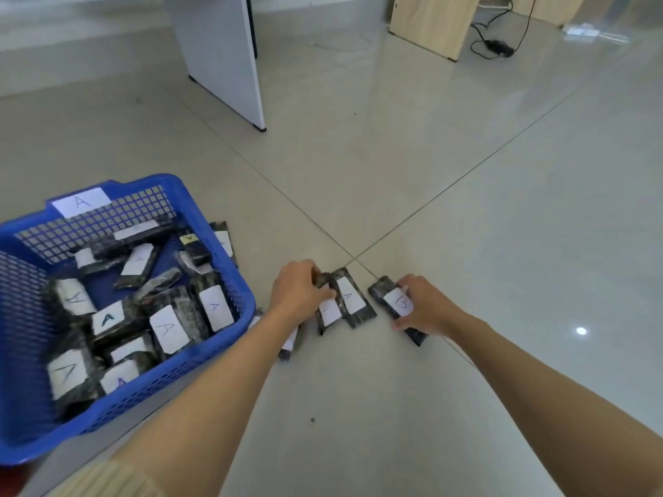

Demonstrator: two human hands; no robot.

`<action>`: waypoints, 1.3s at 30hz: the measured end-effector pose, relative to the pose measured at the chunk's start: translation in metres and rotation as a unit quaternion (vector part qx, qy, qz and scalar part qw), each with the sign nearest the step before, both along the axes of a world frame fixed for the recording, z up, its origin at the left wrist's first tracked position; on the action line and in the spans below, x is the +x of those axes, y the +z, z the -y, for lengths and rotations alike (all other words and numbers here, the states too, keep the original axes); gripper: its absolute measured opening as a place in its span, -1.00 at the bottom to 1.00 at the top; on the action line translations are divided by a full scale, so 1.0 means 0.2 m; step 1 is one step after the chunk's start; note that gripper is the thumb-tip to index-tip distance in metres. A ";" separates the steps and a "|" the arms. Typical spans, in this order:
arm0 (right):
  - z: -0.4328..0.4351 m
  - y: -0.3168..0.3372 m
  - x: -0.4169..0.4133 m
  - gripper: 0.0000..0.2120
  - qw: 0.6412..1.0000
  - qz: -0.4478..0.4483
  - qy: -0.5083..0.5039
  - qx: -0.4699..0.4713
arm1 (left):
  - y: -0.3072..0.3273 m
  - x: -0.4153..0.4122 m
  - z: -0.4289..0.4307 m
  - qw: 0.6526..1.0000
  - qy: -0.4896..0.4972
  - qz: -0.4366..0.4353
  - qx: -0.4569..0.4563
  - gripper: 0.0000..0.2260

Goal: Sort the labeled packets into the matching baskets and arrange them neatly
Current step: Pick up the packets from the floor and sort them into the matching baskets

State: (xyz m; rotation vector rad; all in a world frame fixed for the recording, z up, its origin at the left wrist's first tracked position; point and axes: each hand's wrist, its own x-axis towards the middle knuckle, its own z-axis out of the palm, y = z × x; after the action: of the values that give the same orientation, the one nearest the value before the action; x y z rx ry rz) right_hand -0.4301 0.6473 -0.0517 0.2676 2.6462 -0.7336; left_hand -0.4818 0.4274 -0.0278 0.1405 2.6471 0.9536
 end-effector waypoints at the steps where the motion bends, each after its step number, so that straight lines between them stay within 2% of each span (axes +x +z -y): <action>1: 0.01 0.02 -0.01 -0.36 1.000 -0.015 -0.025 0.004 | 0.03 0.01 0.01 0.999 0.028 -0.018 0.039 -0.73; 4: 0.09 0.14 -0.06 -0.37 0.991 -0.085 -0.092 -0.044 | 0.16 0.02 0.10 0.980 0.129 -0.065 0.140 -0.77; 7: 0.32 0.29 -0.15 -0.37 0.985 -0.145 -0.060 -0.077 | 0.28 0.06 0.33 0.950 0.222 -0.118 0.184 -0.82; 10: 0.71 0.42 -0.22 -0.37 0.976 -0.190 0.013 -0.102 | 0.35 0.16 0.68 0.913 0.329 -0.163 0.177 -0.81; 14: 1.30 0.55 -0.23 -0.41 0.959 -0.213 0.129 -0.133 | 0.40 0.34 1.24 0.847 0.469 -0.198 0.151 -0.78; 18: 1.81 0.56 -0.21 -0.42 0.941 -0.209 0.217 -0.153 | 0.38 0.50 1.82 0.807 0.544 -0.205 0.101 -0.72; 22: 2.21 0.46 -0.19 -0.42 0.929 -0.205 0.257 -0.170 | 0.29 0.64 2.28 0.814 0.544 -0.189 0.070 -0.71; 27: 2.56 0.32 -0.17 -0.42 0.925 -0.210 0.235 -0.213 | 0.19 0.58 2.61 0.864 0.481 -0.134 0.062 -0.70; 30: 2.68 0.27 -0.16 -0.48 0.921 -0.215 0.202 -0.254 | 0.13 0.44 2.65 0.930 0.351 -0.109 0.005 -0.72; 32: 2.74 0.23 -0.16 -0.51 0.916 -0.224 0.200 -0.266 | 0.12 0.37 2.65 0.961 0.241 -0.108 -0.077 -0.71; 33: 2.76 0.21 -0.16 -0.52 0.914 -0.233 0.199 -0.267 | 0.12 0.34 2.66 0.962 0.200 -0.127 -0.133 -0.72; 35: 2.80 0.19 -0.15 -0.54 0.911 -0.245 0.192 -0.271 | 0.11 0.35 2.68 0.931 0.187 -0.191 -0.247 -0.79; 37: 2.84 0.18 -0.15 -0.56 0.912 -0.245 0.183 -0.273 | 0.09 0.43 2.72 0.879 0.267 -0.244 -0.312 -0.80; 39: 2.89 0.18 -0.13 -0.58 0.912 -0.244 0.188 -0.270 | 0.07 0.55 2.76 0.836 0.356 -0.241 -0.340 -0.68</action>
State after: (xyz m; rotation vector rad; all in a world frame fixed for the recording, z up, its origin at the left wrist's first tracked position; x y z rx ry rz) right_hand -0.4559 0.0687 -0.0150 -0.6369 2.6470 -1.4906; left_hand -0.3723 -0.1237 -0.0146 -0.9459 3.3946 0.0343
